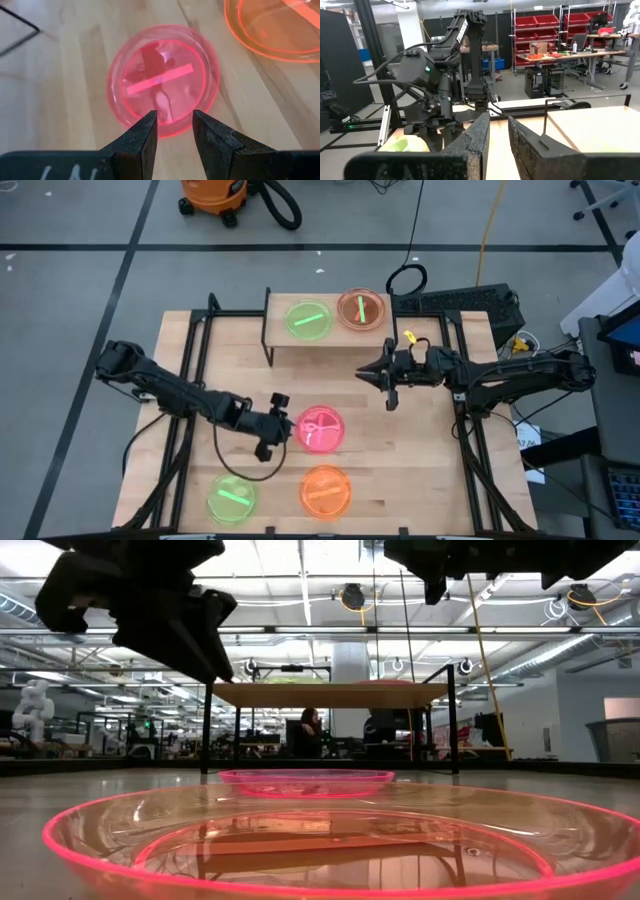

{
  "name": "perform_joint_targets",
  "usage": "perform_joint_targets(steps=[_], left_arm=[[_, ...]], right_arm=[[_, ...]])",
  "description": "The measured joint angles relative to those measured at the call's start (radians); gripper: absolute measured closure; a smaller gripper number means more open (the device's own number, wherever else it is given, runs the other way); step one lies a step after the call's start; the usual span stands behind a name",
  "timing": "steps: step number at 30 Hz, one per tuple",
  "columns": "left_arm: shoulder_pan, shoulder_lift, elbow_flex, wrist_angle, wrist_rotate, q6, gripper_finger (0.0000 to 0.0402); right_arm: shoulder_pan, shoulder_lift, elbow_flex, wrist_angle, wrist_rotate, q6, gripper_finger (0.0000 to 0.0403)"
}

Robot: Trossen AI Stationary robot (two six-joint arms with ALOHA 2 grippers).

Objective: Place and stack plates onto a shelf
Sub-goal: Stack the pink plate on top of the green plate on the shelf

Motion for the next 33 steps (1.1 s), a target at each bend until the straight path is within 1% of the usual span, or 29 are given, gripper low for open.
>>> perform_joint_targets(steps=[4, 6, 8, 20, 28, 33], left_arm=[[-0.036, 0.030, -0.002, -0.006, -0.027, -0.001, 0.0270], [-0.044, 0.051, 0.003, 0.019, -0.032, -0.002, 0.0270], [-0.051, 0.064, -0.002, 0.001, -0.044, -0.003, 0.0270], [-0.048, 0.168, 0.000, 0.071, -0.042, -0.012, 0.0270], [-0.048, 0.193, 0.001, 0.119, -0.038, -0.021, 0.0270], [-0.048, 0.195, 0.000, 0.110, -0.037, -0.020, 0.0270]], right_arm=[[0.000, 0.000, 0.000, -0.016, 0.000, 0.003, 0.0345], [0.000, 0.000, 0.000, -0.031, 0.001, 0.011, 0.0345], [0.000, 0.000, 0.000, -0.034, 0.001, 0.018, 0.0345], [0.019, 0.000, 0.000, -0.043, 0.001, 0.023, 0.0345], [0.020, 0.000, 0.000, -0.047, 0.002, 0.023, 0.0345], [0.020, 0.000, 0.000, -0.048, 0.002, 0.023, 0.0345]])
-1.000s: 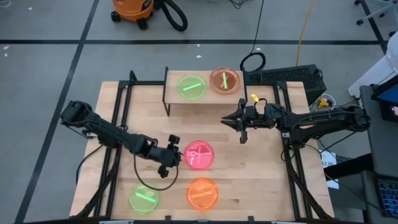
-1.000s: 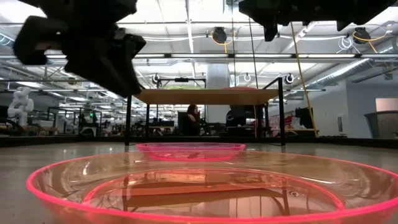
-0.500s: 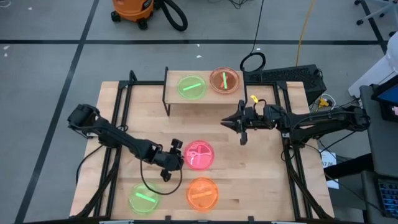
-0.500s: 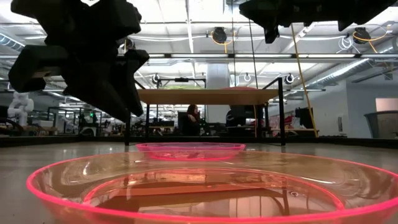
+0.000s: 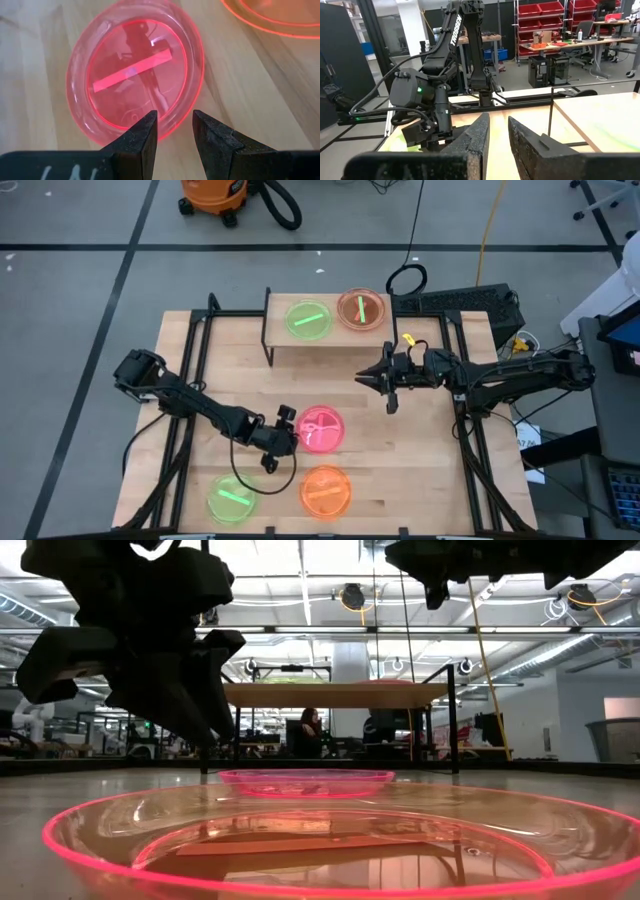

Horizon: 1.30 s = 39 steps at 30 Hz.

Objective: Place and stack plates onto a shelf
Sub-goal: Stack the pink plate on top of the green plate on the shelf

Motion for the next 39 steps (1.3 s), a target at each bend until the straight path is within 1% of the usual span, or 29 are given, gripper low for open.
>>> perform_joint_targets(steps=[9, 15, 30, 39], left_arm=[[0.000, 0.000, 0.000, 0.006, 0.005, 0.008, 0.0270], [-0.001, 0.000, 0.000, 0.055, 0.074, 0.013, 0.0270], [-0.001, 0.000, 0.000, 0.058, 0.073, -0.003, 0.0270], [-0.001, 0.000, 0.000, 0.088, 0.073, -0.005, 0.0270]], right_arm=[[0.000, 0.000, 0.000, -0.001, 0.000, 0.000, 0.0345], [0.000, 0.000, 0.000, -0.001, 0.000, 0.000, 0.0345], [0.000, 0.000, 0.000, -0.001, 0.000, 0.000, 0.0345], [0.000, 0.000, 0.000, -0.001, 0.000, -0.003, 0.0345]])
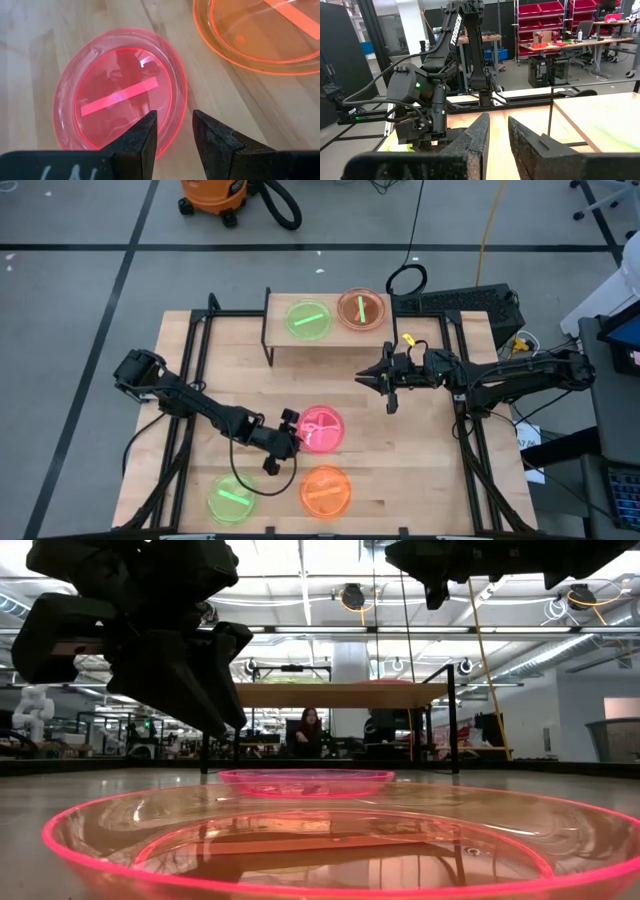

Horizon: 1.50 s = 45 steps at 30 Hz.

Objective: Place and stack plates onto a shelf
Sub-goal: Stack the pink plate on top of the green plate on the shelf

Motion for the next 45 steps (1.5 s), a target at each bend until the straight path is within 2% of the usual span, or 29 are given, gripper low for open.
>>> perform_joint_targets(steps=[16, 32, 38, 45], left_arm=[[-0.037, 0.000, 0.000, -0.010, 0.000, -0.052, 0.0270], [-0.035, 0.000, -0.003, -0.022, -0.017, -0.029, 0.0270], [-0.015, 0.000, -0.056, 0.076, -0.022, 0.031, 0.0270], [-0.004, 0.001, -0.084, 0.083, 0.003, 0.045, 0.0270]], right_arm=[[0.013, 0.000, 0.000, -0.003, 0.003, 0.030, 0.0345], [0.012, 0.000, 0.000, -0.024, 0.027, 0.027, 0.0345], [0.012, 0.000, 0.000, -0.023, 0.026, 0.028, 0.0345], [0.012, 0.000, 0.000, -0.022, 0.026, 0.026, 0.0345]])
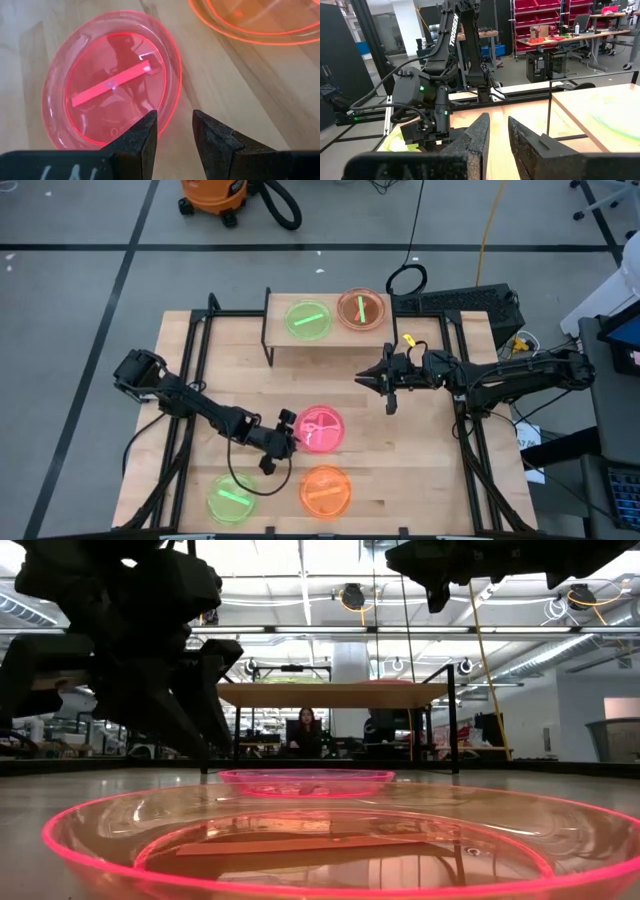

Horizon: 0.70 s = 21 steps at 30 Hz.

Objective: Place and stack plates onto a shelf
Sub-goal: Stack the pink plate on top of the green plate on the shelf

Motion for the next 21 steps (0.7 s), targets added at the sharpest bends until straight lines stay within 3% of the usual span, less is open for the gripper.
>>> perform_joint_targets(steps=[10, 21], left_arm=[[-0.001, 0.102, 0.009, 0.061, -0.025, 0.140, 0.0270], [0.005, 0.142, 0.012, 0.121, -0.135, 0.163, 0.0270]], right_arm=[[0.000, 0.000, 0.000, -0.008, 0.000, -0.001, 0.0345], [0.000, 0.000, 0.000, -0.014, 0.000, 0.002, 0.0345]])
